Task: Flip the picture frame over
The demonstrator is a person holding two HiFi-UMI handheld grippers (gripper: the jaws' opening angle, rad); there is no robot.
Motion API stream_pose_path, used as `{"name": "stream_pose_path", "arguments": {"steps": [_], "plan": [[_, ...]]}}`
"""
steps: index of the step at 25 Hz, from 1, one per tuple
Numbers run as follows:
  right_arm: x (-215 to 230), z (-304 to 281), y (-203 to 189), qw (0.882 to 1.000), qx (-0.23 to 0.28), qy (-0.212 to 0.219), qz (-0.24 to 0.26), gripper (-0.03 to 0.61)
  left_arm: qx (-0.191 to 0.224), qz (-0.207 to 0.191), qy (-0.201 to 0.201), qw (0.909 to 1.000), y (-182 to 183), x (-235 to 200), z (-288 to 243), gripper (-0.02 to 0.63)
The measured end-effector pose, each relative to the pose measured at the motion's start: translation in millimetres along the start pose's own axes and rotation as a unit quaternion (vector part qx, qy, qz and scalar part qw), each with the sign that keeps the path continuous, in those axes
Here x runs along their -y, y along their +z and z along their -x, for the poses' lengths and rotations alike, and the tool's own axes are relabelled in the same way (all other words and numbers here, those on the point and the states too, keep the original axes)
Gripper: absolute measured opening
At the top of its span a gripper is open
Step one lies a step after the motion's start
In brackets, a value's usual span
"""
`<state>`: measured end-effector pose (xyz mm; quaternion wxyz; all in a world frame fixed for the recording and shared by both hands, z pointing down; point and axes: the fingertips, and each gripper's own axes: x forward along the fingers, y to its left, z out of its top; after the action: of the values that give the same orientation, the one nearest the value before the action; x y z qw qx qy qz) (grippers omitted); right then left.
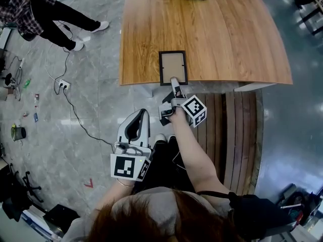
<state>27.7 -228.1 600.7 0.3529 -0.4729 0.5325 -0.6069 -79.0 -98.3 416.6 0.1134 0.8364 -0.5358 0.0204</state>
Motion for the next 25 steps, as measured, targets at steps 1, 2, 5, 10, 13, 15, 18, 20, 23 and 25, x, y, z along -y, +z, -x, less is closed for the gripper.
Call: {"name": "stream_pose_path", "arguments": {"steps": [1,2,5,10,13,15,18,20,23,25], "plan": [[0.6,0.6,1.4,1.000,0.007,0.000,-0.002,0.202,-0.001,0.000,0.000,1.0000,-0.1,-0.2,0.0,0.006],[0.3,1.5,2.4,1.000,0.012,0.002,-0.006,0.192,-0.001,0.000,0.000,1.0000,0.4,0.0,0.2,0.006],[-0.8,1.9,2.9,1.000,0.018,0.005,-0.014,0.181,0.000,-0.001,-0.001,1.0000,1.8,-0.2,-1.2,0.006],[0.7,3.1,2.7,0.999,0.022,-0.001,-0.025,0.173,0.000,-0.002,-0.002,1.0000,1.3,0.5,-2.1,0.006],[-6.0,10.7,2.5,0.999,0.031,0.006,-0.030,0.131,0.001,-0.003,-0.004,1.0000,3.5,3.8,0.7,0.006],[-8.1,12.6,3.0,0.999,0.035,0.007,-0.023,0.087,0.001,-0.003,-0.004,1.0000,3.2,4.4,-0.6,0.006],[-5.8,10.3,3.4,0.999,0.036,0.004,-0.021,0.087,0.001,-0.004,-0.005,1.0000,2.0,3.3,-3.5,0.006],[-5.3,9.9,3.3,0.999,0.038,0.003,-0.023,0.087,0.001,-0.004,-0.005,1.0000,2.0,2.9,-3.5,0.006],[-4.1,13.5,6.6,0.999,0.043,0.003,-0.019,0.087,0.000,-0.005,-0.006,1.0000,0.4,7.1,-3.3,0.006],[-6.6,15.3,10.0,0.999,0.050,0.003,0.004,0.086,0.000,-0.005,-0.006,1.0000,-0.1,7.8,-4.6,0.006]]}}
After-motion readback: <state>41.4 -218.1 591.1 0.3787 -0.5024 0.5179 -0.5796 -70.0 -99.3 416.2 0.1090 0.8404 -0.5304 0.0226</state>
